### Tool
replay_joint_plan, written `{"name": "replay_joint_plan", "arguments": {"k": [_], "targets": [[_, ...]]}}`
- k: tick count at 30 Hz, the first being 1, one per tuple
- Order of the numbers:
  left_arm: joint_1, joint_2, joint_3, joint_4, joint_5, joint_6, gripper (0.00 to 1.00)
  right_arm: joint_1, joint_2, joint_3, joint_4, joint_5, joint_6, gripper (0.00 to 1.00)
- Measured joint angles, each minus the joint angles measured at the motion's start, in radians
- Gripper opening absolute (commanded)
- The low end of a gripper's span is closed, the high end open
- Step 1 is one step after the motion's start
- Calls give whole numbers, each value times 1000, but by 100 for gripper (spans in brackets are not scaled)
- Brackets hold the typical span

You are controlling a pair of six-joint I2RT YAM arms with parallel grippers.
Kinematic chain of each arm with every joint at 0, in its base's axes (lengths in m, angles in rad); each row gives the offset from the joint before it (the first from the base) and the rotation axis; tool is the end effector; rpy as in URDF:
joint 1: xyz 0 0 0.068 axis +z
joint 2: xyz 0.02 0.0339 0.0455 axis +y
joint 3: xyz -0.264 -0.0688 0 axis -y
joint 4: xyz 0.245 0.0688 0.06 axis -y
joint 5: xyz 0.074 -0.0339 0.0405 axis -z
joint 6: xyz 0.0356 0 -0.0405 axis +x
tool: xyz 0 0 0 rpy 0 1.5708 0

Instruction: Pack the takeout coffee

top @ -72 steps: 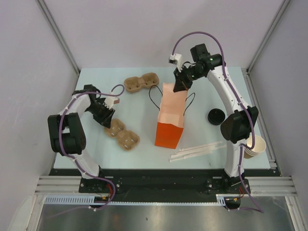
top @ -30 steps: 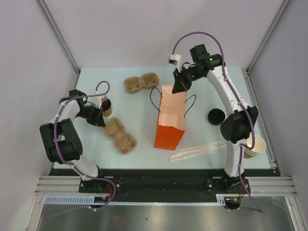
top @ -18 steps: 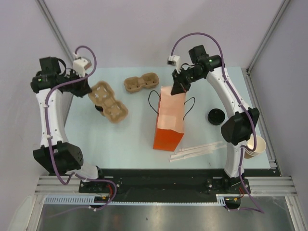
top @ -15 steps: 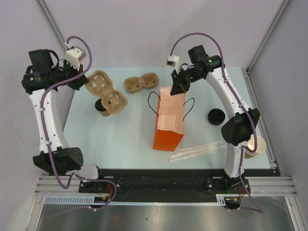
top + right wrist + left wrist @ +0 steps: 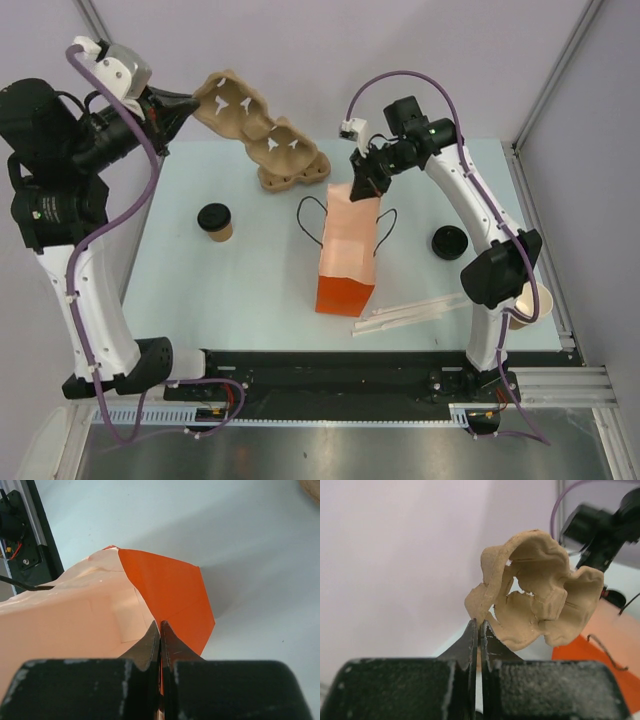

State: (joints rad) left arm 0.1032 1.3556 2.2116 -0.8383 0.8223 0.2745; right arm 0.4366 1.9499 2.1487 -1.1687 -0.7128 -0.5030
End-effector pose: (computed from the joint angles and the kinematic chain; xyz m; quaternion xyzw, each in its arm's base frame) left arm 0.1789 -0.0077 0.5975 0.3390 0.6157 -0.1524 0.6948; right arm 0.3554 0.1915 0.3827 -0.4973 0.7514 0.3239 0.2883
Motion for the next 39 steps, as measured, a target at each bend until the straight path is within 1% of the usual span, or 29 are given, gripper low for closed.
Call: {"name": "replay_joint_plan", "arguments": {"k": [4,8,11,17,22,25,29,39], "targets": [[-71,7,77,58,2,-40,0,14,-10,-2,4,22,12,0],[-193,5,85,74,-9,-39,0,31,-18,-2,18,43,24,0],[-270,3,71,70,-43,-22,0,45,-24,-2,29,59,33,0],[-499,8,64,-29,-204,132,0,63,-34,-4,40,82,40,0],[-653,11,59,-103,-346,268,0,73,-40,-8,45,97,40,0],[-709,5,23,-124,-405,327,0,75,-45,-8,45,100,40,0],[-757,-12,-78,-140,-477,390,0,78,-49,-8,44,101,40,0],[-828,-14,-229,-159,-555,452,0,87,-53,-8,45,101,40,0]]}}
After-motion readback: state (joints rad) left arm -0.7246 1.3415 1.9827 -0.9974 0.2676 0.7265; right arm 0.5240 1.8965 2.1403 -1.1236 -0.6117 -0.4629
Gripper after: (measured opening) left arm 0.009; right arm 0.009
